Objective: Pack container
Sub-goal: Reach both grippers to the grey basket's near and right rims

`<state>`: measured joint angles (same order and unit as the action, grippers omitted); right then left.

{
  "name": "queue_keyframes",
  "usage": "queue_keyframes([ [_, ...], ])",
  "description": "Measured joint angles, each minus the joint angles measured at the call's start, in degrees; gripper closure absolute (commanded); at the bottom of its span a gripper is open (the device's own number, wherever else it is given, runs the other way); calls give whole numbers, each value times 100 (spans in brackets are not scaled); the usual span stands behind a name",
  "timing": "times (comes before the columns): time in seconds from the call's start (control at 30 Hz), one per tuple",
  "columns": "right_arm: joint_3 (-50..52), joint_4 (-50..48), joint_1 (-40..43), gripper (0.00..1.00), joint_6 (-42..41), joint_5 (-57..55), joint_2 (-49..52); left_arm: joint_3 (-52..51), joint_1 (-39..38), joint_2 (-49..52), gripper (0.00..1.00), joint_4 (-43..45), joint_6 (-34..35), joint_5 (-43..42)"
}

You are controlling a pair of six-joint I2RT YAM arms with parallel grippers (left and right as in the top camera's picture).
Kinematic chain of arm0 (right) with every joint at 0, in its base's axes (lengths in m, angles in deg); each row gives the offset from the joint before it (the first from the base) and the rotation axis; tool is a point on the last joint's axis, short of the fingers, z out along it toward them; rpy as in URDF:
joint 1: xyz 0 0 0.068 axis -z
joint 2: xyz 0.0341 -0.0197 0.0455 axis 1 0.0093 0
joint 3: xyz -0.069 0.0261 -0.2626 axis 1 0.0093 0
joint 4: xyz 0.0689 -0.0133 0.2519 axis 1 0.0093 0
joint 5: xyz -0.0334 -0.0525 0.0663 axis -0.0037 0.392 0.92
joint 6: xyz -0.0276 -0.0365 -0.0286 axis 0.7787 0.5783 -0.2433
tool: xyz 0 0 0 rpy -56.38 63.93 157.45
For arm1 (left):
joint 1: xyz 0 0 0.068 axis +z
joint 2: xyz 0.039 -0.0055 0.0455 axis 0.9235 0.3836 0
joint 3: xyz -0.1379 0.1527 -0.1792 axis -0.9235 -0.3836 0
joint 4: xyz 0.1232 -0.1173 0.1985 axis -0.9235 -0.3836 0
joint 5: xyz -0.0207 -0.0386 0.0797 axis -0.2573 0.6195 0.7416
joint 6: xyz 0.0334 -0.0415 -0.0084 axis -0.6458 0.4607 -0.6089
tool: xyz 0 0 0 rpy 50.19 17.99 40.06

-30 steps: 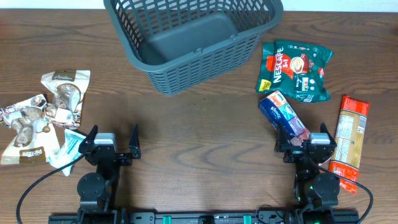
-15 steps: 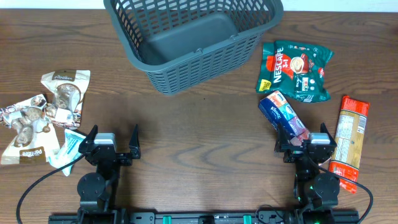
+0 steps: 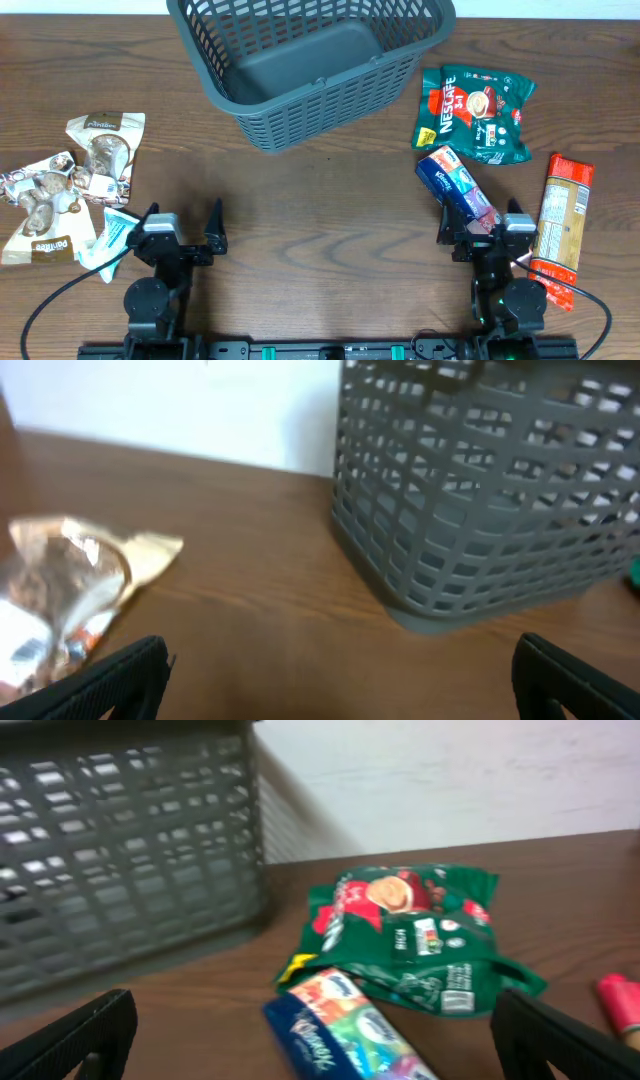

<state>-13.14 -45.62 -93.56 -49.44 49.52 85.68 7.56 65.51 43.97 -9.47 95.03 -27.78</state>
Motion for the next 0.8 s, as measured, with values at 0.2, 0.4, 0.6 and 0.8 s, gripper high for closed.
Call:
queue_keyframes([
  [0.2,-1523,455,0,1,-61,197,1250,1130,2,667,1,-942,468,-2],
  [0.4,-4138,1700,11,1,129,658,3744,3294,0,2269,1,-1971,505,-7],
  [0.6,-7565,4013,11,1,566,1196,6492,5482,2,4354,1,-3733,498,-57],
  [0.8,-10948,5327,15,9,1211,2009,8734,7193,2,5775,1,-4398,461,-420],
])
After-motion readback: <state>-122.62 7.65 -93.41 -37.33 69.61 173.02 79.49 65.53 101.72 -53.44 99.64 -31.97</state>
